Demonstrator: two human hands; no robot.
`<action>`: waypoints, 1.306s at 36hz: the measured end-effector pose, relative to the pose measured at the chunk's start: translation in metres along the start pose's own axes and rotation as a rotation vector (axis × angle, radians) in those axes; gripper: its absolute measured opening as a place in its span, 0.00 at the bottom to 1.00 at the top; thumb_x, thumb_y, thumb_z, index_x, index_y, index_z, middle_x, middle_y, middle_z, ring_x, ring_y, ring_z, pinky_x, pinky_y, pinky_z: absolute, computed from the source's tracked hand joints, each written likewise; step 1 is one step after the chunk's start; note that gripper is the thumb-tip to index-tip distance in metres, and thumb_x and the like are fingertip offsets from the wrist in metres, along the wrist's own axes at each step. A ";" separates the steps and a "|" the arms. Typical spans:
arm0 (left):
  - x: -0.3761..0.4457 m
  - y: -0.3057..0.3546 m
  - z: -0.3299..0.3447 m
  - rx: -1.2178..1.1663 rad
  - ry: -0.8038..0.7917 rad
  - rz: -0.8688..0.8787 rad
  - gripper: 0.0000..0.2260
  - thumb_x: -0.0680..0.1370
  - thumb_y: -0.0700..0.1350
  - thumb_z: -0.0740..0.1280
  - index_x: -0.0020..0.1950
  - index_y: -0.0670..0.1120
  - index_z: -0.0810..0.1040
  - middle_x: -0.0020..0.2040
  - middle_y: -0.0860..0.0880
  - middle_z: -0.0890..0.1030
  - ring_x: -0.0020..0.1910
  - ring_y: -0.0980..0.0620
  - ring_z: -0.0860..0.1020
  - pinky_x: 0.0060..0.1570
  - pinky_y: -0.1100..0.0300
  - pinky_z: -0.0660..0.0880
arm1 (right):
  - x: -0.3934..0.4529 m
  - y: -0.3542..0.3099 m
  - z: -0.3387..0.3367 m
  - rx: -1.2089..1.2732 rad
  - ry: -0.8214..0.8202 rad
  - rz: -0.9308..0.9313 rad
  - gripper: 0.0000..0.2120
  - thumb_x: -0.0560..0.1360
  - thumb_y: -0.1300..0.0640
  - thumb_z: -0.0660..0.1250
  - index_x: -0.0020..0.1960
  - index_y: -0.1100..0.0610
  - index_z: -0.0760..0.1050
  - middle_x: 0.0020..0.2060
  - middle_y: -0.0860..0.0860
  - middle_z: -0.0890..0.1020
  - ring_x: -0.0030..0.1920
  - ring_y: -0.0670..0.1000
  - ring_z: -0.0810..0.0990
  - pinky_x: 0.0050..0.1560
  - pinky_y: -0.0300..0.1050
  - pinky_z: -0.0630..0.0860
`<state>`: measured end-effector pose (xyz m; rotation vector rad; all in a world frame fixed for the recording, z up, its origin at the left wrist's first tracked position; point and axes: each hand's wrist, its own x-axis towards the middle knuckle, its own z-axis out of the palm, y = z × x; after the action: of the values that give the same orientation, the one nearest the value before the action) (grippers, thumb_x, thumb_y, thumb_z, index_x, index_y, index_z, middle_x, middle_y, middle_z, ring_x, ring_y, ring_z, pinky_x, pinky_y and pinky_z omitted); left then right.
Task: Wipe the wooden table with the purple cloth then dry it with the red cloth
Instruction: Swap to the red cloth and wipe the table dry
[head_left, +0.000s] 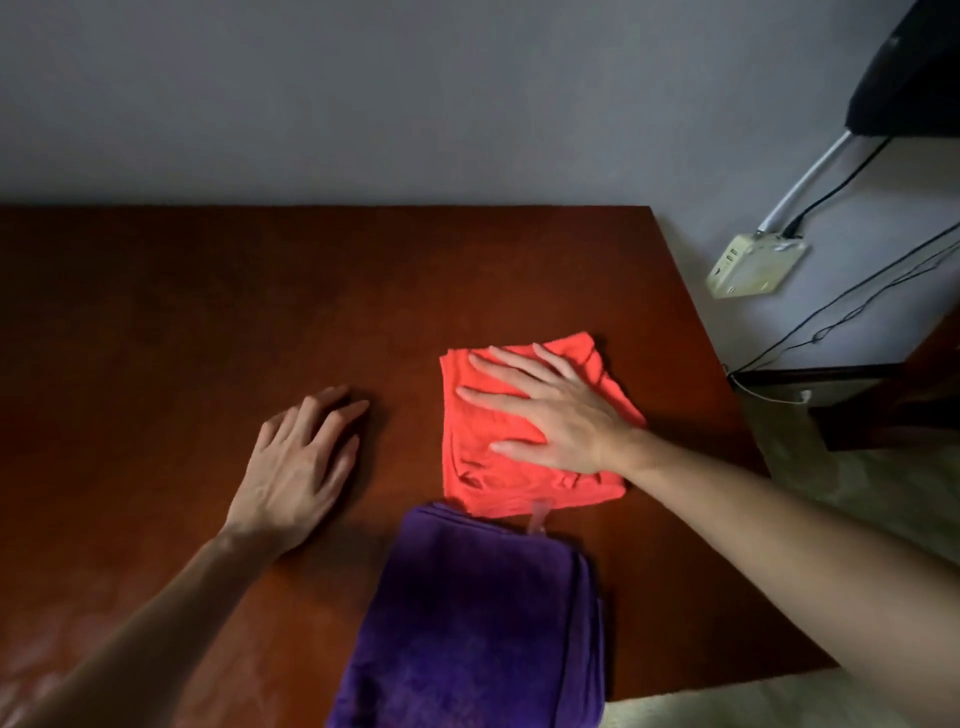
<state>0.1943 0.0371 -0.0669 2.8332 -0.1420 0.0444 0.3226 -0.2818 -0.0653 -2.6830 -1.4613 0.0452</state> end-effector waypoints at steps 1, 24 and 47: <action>0.000 -0.001 0.001 -0.003 -0.013 0.002 0.22 0.83 0.55 0.52 0.75 0.52 0.68 0.74 0.49 0.68 0.69 0.48 0.70 0.68 0.51 0.63 | 0.007 0.009 -0.003 -0.004 -0.015 -0.054 0.30 0.82 0.34 0.56 0.82 0.38 0.55 0.84 0.44 0.51 0.84 0.48 0.45 0.82 0.61 0.46; 0.004 -0.004 0.005 -0.082 -0.024 0.038 0.21 0.83 0.52 0.55 0.74 0.48 0.73 0.76 0.46 0.69 0.76 0.48 0.67 0.72 0.50 0.63 | 0.195 0.186 -0.028 -0.084 -0.027 -0.054 0.31 0.83 0.33 0.46 0.81 0.44 0.59 0.82 0.51 0.58 0.82 0.56 0.58 0.77 0.63 0.59; -0.025 -0.008 -0.012 -0.072 0.370 -0.058 0.08 0.82 0.46 0.59 0.56 0.43 0.72 0.55 0.42 0.76 0.49 0.42 0.73 0.49 0.49 0.66 | 0.128 -0.083 0.015 0.011 0.187 0.488 0.37 0.75 0.25 0.47 0.81 0.39 0.59 0.83 0.47 0.58 0.83 0.51 0.52 0.81 0.61 0.47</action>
<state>0.1702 0.0509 -0.0592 2.6989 0.0200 0.5344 0.3217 -0.1291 -0.0712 -2.8711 -0.7325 -0.1605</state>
